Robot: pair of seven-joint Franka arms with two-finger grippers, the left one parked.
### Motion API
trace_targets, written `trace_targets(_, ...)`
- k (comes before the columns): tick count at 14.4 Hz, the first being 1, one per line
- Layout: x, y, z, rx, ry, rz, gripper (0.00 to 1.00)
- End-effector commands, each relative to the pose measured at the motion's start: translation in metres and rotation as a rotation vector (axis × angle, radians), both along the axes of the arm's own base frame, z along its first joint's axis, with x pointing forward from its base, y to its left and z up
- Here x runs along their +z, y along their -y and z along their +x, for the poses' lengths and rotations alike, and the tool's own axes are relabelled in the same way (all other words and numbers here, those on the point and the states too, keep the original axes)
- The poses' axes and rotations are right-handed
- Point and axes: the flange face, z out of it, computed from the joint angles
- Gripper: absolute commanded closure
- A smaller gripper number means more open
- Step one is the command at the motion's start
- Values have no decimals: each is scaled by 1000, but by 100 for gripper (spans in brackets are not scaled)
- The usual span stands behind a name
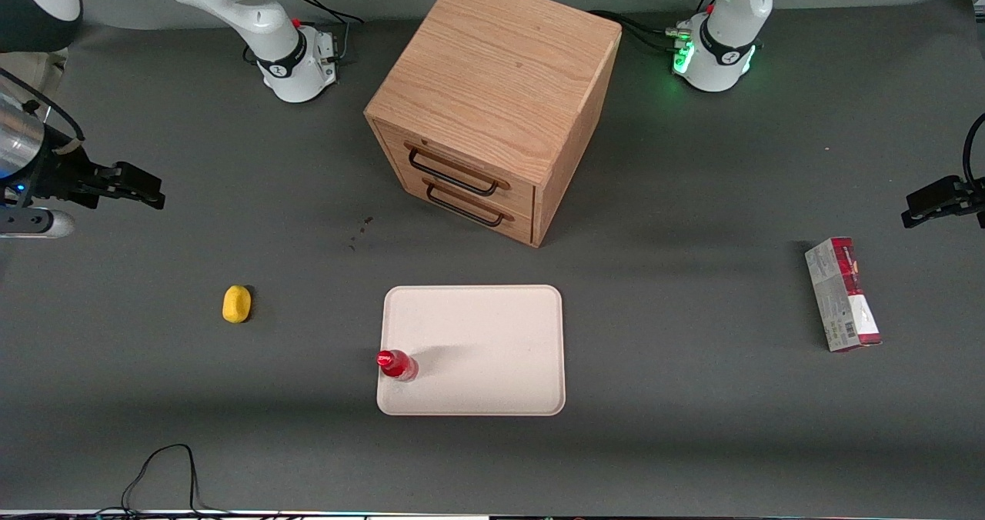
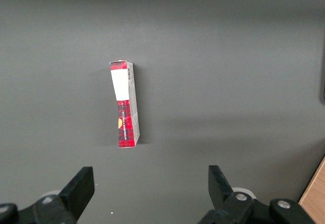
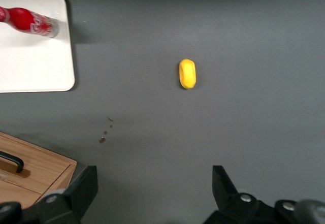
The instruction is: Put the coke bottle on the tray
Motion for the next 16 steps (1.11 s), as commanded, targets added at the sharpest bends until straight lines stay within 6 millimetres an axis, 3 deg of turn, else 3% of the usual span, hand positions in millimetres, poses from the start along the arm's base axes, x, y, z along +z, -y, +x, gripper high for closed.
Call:
trace_targets(1, 4, 16, -12, -7, 17, 24, 0)
trace_targets(11, 7, 57, -12, -62, 17, 24, 0)
trace_targets(16, 6, 44, -13, -37, 5, 26, 0)
